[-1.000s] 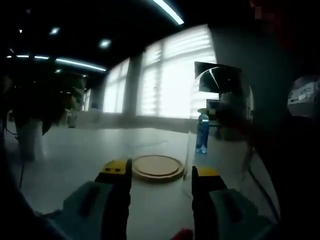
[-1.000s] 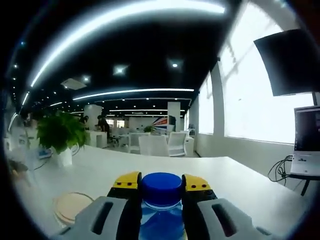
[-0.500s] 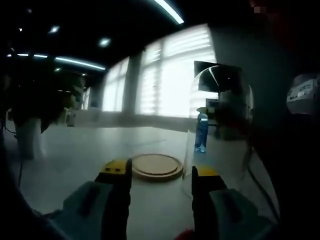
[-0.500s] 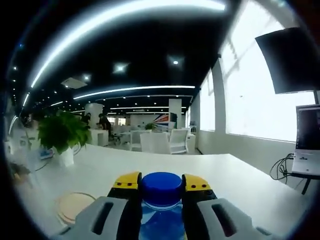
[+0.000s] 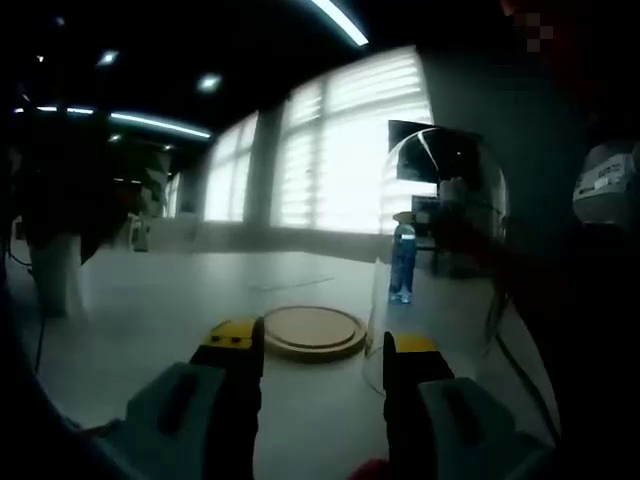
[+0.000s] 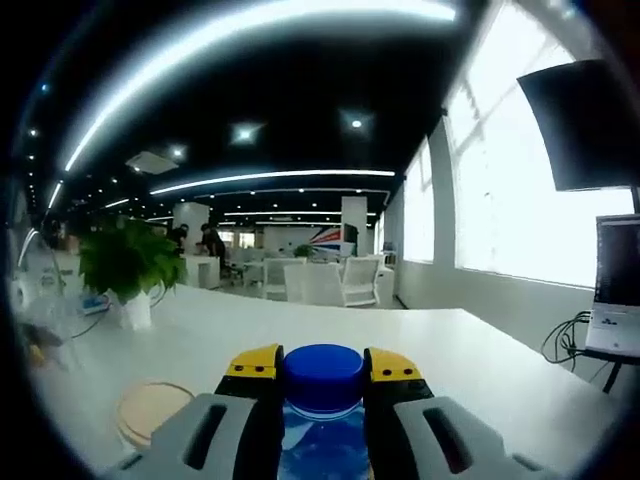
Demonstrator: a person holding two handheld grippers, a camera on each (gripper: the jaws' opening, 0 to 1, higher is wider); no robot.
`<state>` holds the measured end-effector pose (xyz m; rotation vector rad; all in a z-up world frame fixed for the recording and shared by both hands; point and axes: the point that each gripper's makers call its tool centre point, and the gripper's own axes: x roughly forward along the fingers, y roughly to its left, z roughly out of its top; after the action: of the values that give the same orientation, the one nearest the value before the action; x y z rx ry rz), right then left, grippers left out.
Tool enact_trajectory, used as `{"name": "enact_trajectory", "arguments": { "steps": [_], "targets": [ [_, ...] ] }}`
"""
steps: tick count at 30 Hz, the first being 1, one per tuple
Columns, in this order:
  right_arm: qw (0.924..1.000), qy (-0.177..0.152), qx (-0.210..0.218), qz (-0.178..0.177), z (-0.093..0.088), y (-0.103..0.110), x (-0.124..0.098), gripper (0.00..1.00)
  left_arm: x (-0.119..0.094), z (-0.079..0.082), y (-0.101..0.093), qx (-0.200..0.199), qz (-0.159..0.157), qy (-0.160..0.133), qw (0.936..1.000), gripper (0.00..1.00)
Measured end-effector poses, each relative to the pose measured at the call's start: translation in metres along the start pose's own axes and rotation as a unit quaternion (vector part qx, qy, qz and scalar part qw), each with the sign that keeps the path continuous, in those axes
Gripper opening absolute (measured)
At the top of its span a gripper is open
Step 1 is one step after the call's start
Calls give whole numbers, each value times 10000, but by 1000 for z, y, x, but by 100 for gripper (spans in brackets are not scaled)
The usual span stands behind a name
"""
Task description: Open the cover put in the Mizone put the cover back on
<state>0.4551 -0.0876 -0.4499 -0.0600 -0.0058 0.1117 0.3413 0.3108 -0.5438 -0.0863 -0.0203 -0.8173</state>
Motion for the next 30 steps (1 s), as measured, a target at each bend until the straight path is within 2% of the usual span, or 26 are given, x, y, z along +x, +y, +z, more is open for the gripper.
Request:
{"name": "enact_trajectory", "arguments": {
  "steps": [2, 4, 11, 15, 18, 23, 28, 30],
  "targets": [
    [9998, 11, 136, -157, -2, -9, -1, 25, 0, 1, 0, 3, 4, -10, 10000, 39],
    [9993, 10, 345, -155, -3, -14, -3, 24, 0, 1, 1, 13, 13, -9, 10000, 39],
    [9996, 165, 200, -108, -3, -11, 0, 25, 0, 0, -2, 73, -11, 9, 10000, 39],
    [9999, -64, 108, -109, -2, -10, -2, 25, 0, 2, -2, 70, -4, -26, 10000, 39],
    [9998, -112, 137, -126, -1, -12, -4, 25, 0, 1, -1, 80, 0, -5, 10000, 39],
    [9992, 143, 361, -103, -2, -11, -1, 25, 2, -2, -3, 139, -24, 71, 9999, 39],
    [9995, 119, 298, -37, -2, -9, -2, 24, 1, -1, 1, 112, 34, 53, 9999, 39],
    [9990, 208, 381, -45, -2, -11, -2, 24, 1, -1, 2, 94, 43, 35, 9999, 39]
  ]
}}
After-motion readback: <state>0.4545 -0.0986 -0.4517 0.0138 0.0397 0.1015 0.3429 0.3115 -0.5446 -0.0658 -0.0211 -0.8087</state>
